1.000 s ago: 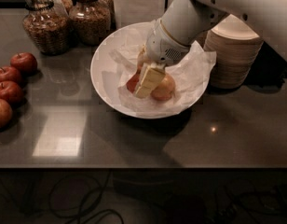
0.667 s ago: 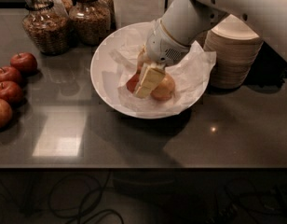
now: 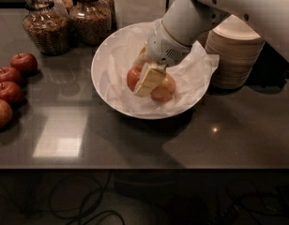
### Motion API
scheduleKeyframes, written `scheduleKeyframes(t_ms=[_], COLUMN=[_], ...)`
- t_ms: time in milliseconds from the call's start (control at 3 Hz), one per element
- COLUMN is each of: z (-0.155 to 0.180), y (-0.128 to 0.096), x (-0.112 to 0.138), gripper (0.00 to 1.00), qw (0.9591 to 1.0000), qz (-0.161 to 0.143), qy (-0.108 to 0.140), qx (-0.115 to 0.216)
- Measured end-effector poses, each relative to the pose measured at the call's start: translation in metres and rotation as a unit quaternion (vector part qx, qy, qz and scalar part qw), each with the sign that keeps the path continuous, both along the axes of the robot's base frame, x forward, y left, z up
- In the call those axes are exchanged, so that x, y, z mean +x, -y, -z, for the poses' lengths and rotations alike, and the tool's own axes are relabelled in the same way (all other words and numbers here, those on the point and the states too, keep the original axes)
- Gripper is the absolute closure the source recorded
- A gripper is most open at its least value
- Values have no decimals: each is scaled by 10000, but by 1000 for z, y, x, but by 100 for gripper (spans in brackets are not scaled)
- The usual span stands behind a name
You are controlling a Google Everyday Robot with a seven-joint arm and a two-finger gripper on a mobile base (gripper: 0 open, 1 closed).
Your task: Pick apple from white bowl
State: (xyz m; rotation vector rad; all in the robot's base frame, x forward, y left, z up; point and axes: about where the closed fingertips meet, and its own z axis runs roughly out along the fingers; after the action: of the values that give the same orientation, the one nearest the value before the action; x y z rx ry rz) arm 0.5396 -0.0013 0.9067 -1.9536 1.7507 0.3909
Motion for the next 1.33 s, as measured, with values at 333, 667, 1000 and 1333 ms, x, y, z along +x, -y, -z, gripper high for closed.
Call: scheduleKeyframes(t_ms=[333,667,1000,1333], z=[0,0,1,2], y=[0,0,-1,-2], x=[0,0,3,8], gripper=[0,0,10,20], qw=[10000,10000,10000,9999], qz=[0,-1,-7,-4], qy=[0,0,17,30], qx=[0,-1,-74,-144])
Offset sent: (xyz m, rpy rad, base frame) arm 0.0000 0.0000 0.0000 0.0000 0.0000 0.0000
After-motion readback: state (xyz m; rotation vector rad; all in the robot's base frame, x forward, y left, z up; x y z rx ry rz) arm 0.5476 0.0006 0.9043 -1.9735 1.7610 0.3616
